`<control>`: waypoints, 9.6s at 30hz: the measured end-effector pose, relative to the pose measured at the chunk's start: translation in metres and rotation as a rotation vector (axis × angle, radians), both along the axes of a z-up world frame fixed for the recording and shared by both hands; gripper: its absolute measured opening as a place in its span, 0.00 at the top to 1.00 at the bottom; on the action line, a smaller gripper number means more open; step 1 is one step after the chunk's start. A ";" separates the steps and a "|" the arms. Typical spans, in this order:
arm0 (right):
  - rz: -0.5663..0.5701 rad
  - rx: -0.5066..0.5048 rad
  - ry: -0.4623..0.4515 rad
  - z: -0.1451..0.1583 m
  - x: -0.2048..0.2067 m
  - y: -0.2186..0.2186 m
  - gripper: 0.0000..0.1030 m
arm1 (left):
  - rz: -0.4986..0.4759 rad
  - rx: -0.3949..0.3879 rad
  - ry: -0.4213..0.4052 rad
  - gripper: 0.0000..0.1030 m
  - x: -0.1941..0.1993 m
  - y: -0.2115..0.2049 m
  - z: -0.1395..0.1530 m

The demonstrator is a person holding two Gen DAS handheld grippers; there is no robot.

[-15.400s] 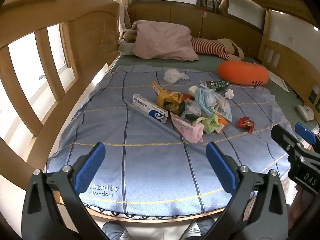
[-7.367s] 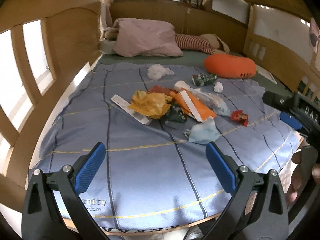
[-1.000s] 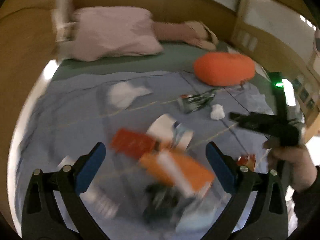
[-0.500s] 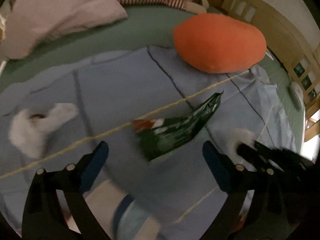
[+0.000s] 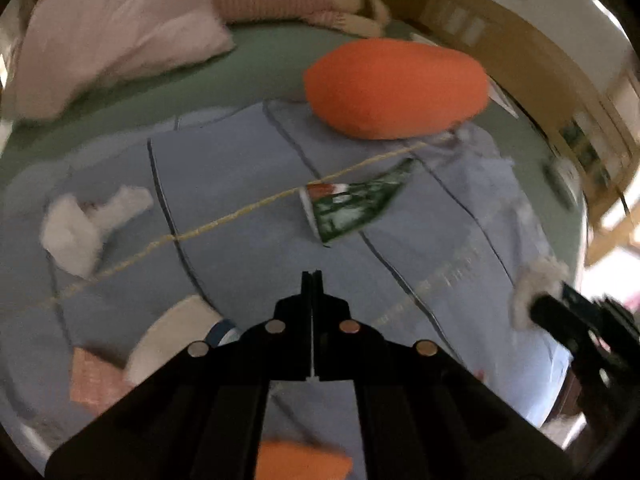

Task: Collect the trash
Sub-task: 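Grasp the green wrapper with the left tool while the right grasps the white tissue, then lift the green wrapper and white tissue off the bed with both tools, then carry both items to the white bin and open both tools over it, then move both open tools back over the remaining trash on the bed, then grasp the white barcode strip with the left tool while the right grasps the red snack packet, then lift the barcode strip and red snack packet off the bed with both tools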

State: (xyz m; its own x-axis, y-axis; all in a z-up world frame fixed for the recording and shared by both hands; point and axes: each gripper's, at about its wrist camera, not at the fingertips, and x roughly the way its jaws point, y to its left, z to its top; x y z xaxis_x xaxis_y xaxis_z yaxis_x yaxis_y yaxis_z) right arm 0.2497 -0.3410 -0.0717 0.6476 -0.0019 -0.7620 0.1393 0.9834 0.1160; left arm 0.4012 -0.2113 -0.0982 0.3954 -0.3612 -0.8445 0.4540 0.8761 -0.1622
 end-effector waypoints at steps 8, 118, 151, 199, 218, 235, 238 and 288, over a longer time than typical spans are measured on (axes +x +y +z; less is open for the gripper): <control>-0.049 0.125 -0.029 0.005 -0.050 -0.011 0.78 | -0.129 0.154 -0.220 0.04 -0.007 -0.039 0.038; 0.132 0.131 -0.317 0.081 -0.387 0.007 0.77 | -0.181 -0.191 -0.264 0.90 -0.431 0.047 0.115; 0.079 0.038 -0.419 0.115 -0.318 0.099 0.03 | 0.291 -0.078 -0.422 0.03 -0.365 0.143 0.137; 0.109 -0.043 -0.311 0.047 -0.227 0.188 0.03 | 0.568 -0.052 -0.329 0.03 -0.330 0.252 0.060; -0.238 0.147 -0.129 -0.007 -0.150 0.061 0.03 | 0.473 0.022 -0.189 0.03 -0.247 0.228 0.022; -0.331 0.102 0.076 -0.081 -0.069 0.023 0.08 | 0.642 -0.036 0.123 0.84 -0.079 0.252 -0.081; -0.295 0.103 0.156 -0.100 -0.053 0.029 0.20 | 0.591 -0.051 0.062 0.86 -0.091 0.248 -0.061; 0.194 -0.010 -0.295 0.039 -0.243 0.181 0.97 | 0.384 -0.026 -0.319 0.84 -0.377 0.217 0.059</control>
